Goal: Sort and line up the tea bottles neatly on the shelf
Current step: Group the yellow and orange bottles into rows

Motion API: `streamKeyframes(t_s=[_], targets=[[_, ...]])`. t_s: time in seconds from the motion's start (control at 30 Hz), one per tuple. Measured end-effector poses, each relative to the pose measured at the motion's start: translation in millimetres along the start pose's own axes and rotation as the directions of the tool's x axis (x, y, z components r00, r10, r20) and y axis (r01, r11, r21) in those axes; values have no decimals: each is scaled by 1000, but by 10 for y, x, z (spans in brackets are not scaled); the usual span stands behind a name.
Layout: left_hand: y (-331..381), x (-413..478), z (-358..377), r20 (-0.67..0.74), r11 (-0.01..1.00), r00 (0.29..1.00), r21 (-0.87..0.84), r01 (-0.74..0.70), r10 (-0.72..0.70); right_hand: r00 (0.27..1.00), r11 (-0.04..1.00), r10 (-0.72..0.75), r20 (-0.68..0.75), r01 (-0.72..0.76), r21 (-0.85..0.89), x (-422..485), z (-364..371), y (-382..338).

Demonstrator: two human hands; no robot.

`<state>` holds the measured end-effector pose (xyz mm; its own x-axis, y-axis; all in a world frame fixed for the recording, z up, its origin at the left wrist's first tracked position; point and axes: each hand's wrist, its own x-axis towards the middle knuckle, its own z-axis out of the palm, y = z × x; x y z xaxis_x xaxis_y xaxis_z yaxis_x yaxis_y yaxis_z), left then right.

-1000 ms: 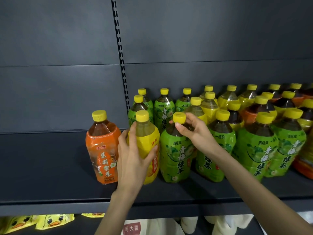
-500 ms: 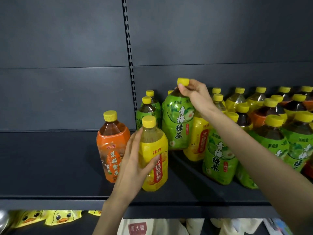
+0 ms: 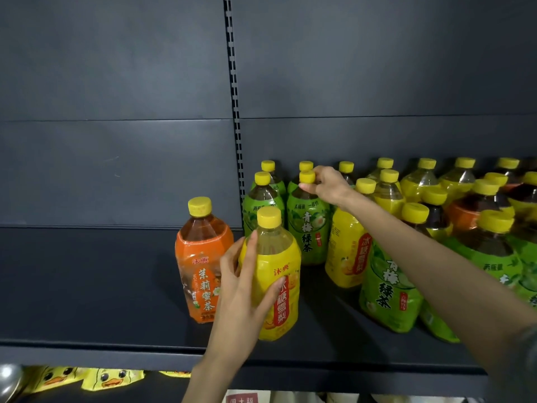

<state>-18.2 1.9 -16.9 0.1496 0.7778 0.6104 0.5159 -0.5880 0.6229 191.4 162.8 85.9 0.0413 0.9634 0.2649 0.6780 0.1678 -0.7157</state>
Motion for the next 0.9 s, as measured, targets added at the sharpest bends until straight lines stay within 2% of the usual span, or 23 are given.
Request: streamKeyframes(t_s=[0.17,0.33,0.4,0.47,0.5,0.57,0.67,0.73,0.83,0.9], targets=[[-21,-9,23,-14,1000,1000,-18,-6,5,997,999,36,68,-35,-17,73,-65,38],[-10,25,-2,33,994,998,-94,53,-50,990,990,84,112,-69,-124,54,-118,10],[-3,40,2,55,989,996,-129,75,-68,997,977,25,73,-8,-214,-95,-143,-72],[-16,47,29,66,986,995,-146,80,-71,988,967,-145,-56,129,-217,-378,-194,-166],[-21,51,50,62,987,996,-145,73,-65,957,955,-249,-149,217,-200,-564,-222,-195],[-30,63,104,43,988,997,-140,64,-58,845,904,-422,-328,366,-220,-965,-278,-198],[-39,68,162,0,992,999,-120,43,-44,676,824,-559,-480,386,-415,-1402,-367,-15],[-30,71,210,-42,995,999,-96,22,-26,649,820,-545,-531,279,-500,-1567,-423,201],[13,81,343,-160,1000,987,-23,-15,11,723,904,-354,-593,100,-417,-1753,-454,523],[26,94,440,-242,1000,970,1,-25,25,775,945,-241,-584,49,-325,-1874,-445,649]])
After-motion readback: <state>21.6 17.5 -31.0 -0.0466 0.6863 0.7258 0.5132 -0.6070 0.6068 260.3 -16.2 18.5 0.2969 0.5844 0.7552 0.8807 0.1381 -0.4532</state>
